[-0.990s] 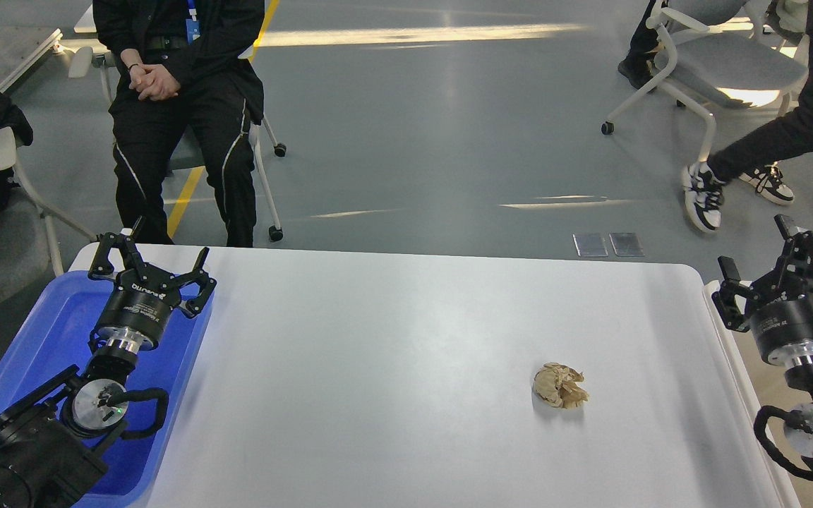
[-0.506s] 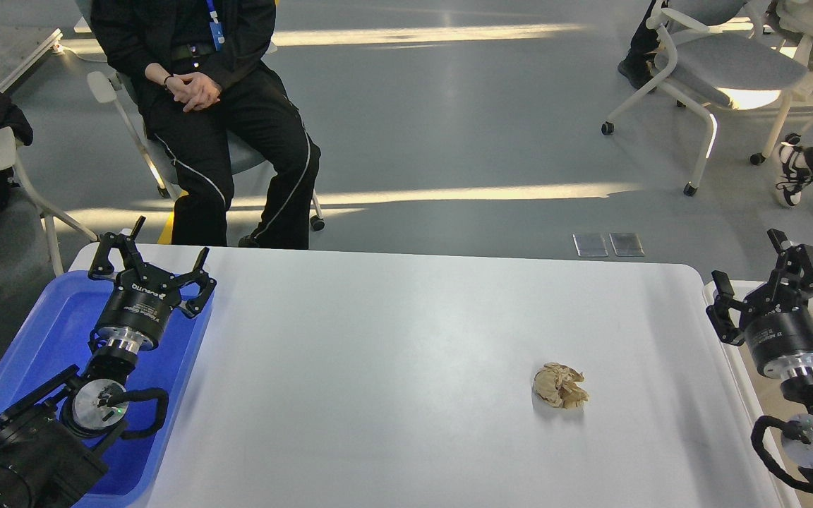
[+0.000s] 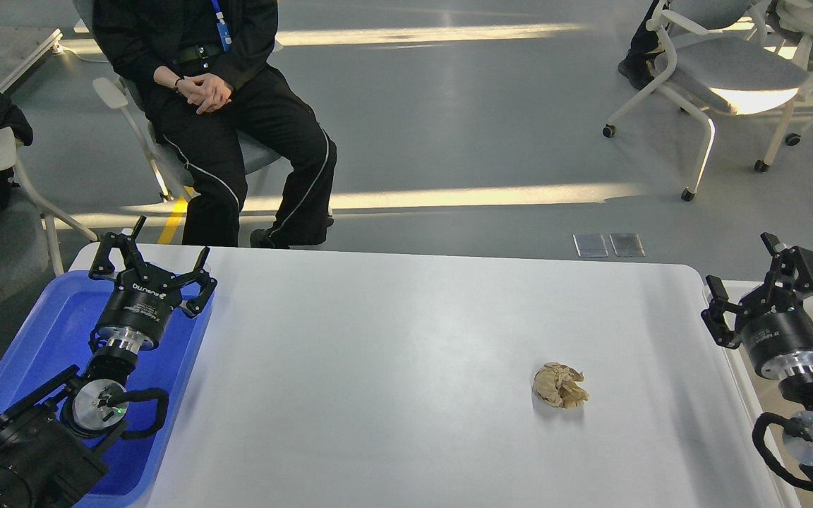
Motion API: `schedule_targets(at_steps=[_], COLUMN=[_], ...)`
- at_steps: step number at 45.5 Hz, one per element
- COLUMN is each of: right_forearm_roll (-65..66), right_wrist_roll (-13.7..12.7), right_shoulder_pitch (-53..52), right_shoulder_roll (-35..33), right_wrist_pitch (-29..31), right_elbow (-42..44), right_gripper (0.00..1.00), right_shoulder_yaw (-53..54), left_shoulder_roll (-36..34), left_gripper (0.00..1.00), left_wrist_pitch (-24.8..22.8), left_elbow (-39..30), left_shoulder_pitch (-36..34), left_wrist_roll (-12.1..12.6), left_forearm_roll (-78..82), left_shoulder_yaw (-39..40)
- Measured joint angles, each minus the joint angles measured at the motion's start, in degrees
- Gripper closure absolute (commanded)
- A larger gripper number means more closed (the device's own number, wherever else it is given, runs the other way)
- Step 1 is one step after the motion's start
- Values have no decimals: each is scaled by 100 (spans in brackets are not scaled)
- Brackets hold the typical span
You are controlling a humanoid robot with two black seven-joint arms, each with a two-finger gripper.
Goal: Tidy desktop
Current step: 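Reach the right gripper over the tan crumpled scrap on the table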
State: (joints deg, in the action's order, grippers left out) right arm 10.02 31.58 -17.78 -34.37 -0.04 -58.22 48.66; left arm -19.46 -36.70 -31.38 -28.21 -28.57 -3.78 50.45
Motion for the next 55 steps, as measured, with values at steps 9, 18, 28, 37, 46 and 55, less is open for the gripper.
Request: schedule_targets(at_steps=[9,18,28,37,46,55], right_forearm_roll=[36,513,1667,2937,3934,4542], right_wrist_roll=[-696,-1050,-1192,-1233,-1249,-1304], right_shoulder_pitch=[-211,-945,-2150,-3112,-3764,-4517], right_shoulder_roll=[-382,-932,-1553,-1808,-1819,-1529], right_wrist_pitch=[-30,1,14,14,-18,-111], right_elbow=[-310,-720,-1307,-1604,-1841,-1959], right_gripper=[0,0,0,0,0,0], right_shoulder_yaw=[-434,-1483,-2938,-4058,-4933,-5987], left_shoulder_roll=[0,2,0,0,0,2], left_gripper=[0,0,0,0,0,0], left_wrist_pitch=[-2,-2,5,5,-2,-3], left_elbow=[0,0,0,0,0,0], left_shoulder_pitch=[0,-1,0,0,0,0], left_wrist_roll=[0,0,0,0,0,1], left_forearm_roll=[1,1,0,0,1,1], left_shoulder_yaw=[0,-1,-1,-1,-1,1])
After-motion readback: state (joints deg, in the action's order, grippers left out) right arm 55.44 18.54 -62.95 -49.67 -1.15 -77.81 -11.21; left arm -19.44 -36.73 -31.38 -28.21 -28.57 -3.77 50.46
